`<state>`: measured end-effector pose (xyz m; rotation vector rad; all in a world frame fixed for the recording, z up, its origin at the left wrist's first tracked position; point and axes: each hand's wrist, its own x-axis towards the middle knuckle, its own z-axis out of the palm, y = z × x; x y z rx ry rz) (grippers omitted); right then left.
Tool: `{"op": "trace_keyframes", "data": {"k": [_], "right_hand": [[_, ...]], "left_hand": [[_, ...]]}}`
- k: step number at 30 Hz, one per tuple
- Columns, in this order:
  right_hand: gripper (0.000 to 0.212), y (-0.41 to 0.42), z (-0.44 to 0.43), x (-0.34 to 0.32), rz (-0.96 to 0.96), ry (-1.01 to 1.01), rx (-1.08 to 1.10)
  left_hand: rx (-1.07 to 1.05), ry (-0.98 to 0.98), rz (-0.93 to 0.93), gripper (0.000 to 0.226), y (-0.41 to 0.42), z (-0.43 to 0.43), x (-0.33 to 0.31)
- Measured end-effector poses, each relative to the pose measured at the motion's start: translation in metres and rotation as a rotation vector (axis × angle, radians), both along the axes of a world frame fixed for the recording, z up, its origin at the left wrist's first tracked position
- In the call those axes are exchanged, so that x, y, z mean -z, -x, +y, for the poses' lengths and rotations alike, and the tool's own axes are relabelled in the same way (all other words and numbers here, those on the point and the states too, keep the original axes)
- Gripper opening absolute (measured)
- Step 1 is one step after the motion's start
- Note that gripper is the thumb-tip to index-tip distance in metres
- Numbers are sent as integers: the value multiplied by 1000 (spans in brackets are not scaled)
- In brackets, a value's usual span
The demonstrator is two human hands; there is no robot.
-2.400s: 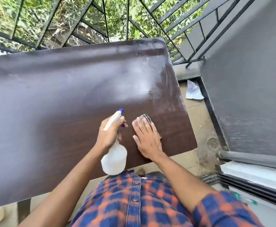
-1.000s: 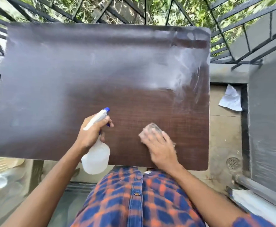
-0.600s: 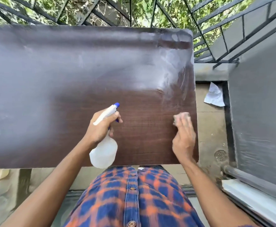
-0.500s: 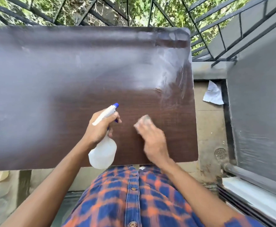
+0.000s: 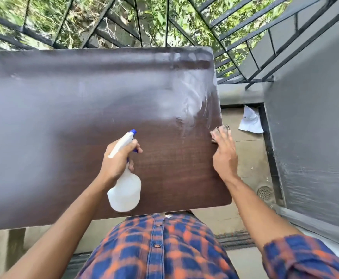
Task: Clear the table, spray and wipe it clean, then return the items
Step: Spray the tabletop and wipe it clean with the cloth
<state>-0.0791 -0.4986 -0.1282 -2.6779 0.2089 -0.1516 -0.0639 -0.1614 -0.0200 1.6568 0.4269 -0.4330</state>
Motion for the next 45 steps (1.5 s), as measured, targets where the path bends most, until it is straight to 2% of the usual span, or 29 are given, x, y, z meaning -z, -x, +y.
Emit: {"op": "trace_keyframes", "data": {"k": [3, 8, 11, 13, 16, 20, 23, 27, 30, 32, 35, 39, 41, 43, 45], "right_hand": [[66, -14, 18, -9, -100, -15, -79], [66, 7, 106, 0, -59, -18, -665], [63, -1, 101, 10, -38, 59, -784], [70, -26, 75, 10, 1, 102, -659], [77, -78, 13, 12, 56, 57, -325], [58, -135, -58, 2, 44, -58, -131], [63, -140, -30, -8, -46, -97, -188], [72, -86, 41, 0, -78, -78, -617], [67, -69, 56, 11, -10, 37, -739], [66, -93, 51, 15, 4, 95, -695], [66, -161, 20, 17, 68, 139, -458], [62, -227, -24, 3, 126, -27, -111], [62, -228, -16, -5, 33, -64, -9], [64, -207, 15, -8, -60, -48, -13], [68, -170, 56, 0, -101, -58, -176]], "left_hand": [[-15, 18, 12, 32, -7, -18, -1], [-66, 73, 33, 30, -20, -49, 2], [-69, 89, 28, 32, -30, -67, 3], [-67, 68, 33, 30, -37, -75, 3], [-86, 73, 48, 28, -46, -86, 3], [-93, 32, 26, 26, -58, -102, -3], [-146, 15, 18, 27, -66, -107, -4], [-209, 18, 13, 29, -72, -114, -6], [-223, 19, 11, 29, -76, -113, -9], [-234, 10, 26, 28, -81, -108, -10], [-238, 9, 35, 29, -87, -100, -10], [-244, 17, 24, 29, -98, -92, -9], [-226, 33, 21, 28, -107, -87, -9], [-214, 49, 20, 25, -117, -80, -8], [-191, 60, 18, 23, -129, -75, -5]]}}
